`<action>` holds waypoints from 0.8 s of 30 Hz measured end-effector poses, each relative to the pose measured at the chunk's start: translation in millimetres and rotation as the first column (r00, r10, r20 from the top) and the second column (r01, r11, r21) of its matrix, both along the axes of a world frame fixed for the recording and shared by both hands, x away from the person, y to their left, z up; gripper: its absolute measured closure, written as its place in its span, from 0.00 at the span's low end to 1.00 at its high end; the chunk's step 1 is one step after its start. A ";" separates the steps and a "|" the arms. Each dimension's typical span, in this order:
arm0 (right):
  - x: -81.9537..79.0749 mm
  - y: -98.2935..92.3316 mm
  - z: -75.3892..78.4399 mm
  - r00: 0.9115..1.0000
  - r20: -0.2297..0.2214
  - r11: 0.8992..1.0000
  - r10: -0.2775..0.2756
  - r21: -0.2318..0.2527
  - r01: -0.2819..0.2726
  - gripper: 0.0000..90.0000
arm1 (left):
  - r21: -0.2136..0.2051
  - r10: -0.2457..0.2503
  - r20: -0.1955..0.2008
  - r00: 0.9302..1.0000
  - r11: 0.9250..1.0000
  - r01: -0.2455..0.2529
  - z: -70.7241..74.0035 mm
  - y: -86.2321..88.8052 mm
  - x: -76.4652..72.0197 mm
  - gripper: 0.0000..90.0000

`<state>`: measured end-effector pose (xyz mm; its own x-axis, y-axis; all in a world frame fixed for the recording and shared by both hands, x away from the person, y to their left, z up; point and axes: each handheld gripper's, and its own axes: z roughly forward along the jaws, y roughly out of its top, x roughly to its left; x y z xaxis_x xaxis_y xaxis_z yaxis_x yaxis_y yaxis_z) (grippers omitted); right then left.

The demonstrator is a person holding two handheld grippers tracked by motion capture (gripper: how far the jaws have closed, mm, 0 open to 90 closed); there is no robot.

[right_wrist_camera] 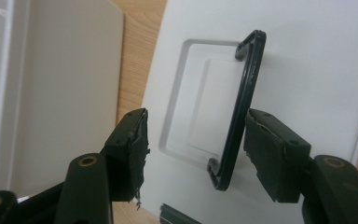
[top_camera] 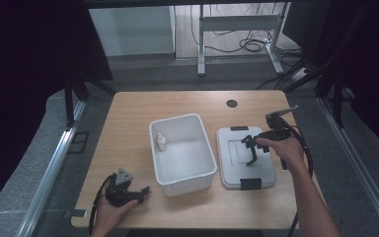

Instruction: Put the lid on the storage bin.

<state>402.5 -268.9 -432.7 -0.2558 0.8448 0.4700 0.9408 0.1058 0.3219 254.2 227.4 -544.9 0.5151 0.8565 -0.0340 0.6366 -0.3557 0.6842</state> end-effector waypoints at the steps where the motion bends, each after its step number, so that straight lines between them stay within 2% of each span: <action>1: 0.7 0.5 -0.9 1.000 -0.005 1.000 -0.001 -0.001 0.001 0.44 | 0.000 0.000 0.000 1.000 1.000 0.000 0.0 0.0 0.0 0.14; 5: 4.7 0.7 -5.7 1.000 -0.019 1.000 0.000 -0.025 0.000 0.45 | 0.000 0.000 0.000 1.000 1.000 0.000 0.0 0.0 0.0 0.14; 14: 13.0 -0.5 -15.2 0.998 -0.057 0.999 -0.002 -0.043 -0.001 0.48 | 0.000 -0.001 0.000 1.000 1.000 0.001 0.0 0.1 -0.1 0.14; 20: 16.7 3.6 -20.9 0.998 -0.067 0.997 0.017 -0.069 -0.022 0.57 | 0.000 0.000 0.000 1.000 1.000 0.000 0.0 0.1 -0.1 0.14; 24: 19.6 4.5 -24.4 0.997 -0.072 0.995 0.011 -0.100 -0.018 0.65 | 0.000 -0.001 0.000 1.000 1.000 0.001 0.0 0.1 -0.1 0.14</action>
